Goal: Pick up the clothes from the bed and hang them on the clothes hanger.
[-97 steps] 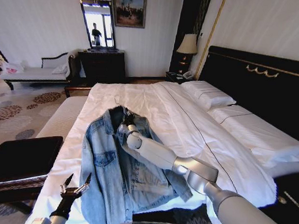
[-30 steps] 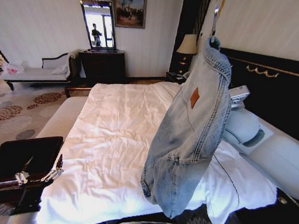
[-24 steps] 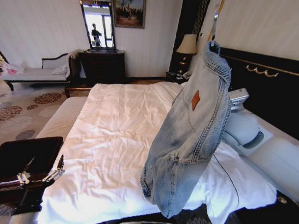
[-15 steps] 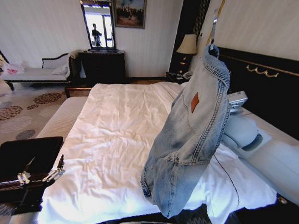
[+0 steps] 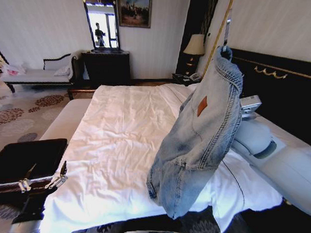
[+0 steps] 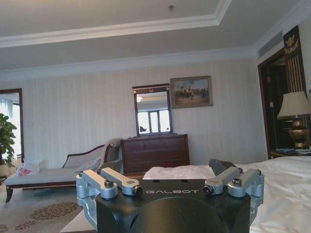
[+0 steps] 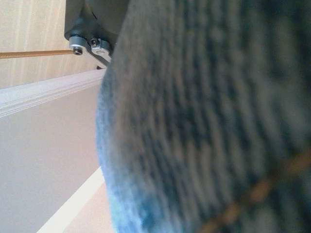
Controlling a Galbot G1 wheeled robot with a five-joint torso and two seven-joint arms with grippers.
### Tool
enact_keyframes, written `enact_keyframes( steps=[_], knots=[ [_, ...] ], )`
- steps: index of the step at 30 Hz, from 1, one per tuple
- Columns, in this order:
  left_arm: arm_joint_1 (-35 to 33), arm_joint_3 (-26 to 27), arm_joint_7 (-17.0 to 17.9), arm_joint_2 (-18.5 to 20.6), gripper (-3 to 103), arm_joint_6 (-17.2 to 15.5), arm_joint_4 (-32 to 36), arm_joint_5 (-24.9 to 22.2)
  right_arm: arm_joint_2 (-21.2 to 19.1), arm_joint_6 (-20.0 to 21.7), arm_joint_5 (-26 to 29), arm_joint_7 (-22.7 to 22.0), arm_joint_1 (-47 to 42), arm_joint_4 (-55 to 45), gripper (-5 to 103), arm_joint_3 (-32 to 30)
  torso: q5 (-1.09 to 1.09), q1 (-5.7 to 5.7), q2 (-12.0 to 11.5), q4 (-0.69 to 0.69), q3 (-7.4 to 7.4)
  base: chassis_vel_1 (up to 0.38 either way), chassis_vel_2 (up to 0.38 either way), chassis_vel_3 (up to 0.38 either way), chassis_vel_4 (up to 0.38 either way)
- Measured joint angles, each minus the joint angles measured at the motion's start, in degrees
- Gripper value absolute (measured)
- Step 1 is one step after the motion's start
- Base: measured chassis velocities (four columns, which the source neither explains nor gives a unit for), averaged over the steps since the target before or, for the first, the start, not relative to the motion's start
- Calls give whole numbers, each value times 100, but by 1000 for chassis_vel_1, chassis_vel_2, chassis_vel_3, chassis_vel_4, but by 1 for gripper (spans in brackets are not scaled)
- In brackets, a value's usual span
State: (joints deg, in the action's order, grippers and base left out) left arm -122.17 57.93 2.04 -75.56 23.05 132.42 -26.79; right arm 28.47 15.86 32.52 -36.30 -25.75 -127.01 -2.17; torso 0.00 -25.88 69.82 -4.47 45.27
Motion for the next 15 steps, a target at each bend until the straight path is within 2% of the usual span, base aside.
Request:
enact_keyframes(
  steps=[7, 15],
  knots=[
    [0, -2, -2, -1, 100, -2, 1, 1, 16, 17, -1, -22, -204, -6, 19, -248, 0, 3, 2, 1, -1, 190, -195, -191, 193],
    [0, -2, -4, -1, 100, -2, 1, 1, -26, 40, -3, -30, -758, -136, 19, -945, 1, 1, 1, 0, 0, 129, -141, -129, 141]
  ],
)
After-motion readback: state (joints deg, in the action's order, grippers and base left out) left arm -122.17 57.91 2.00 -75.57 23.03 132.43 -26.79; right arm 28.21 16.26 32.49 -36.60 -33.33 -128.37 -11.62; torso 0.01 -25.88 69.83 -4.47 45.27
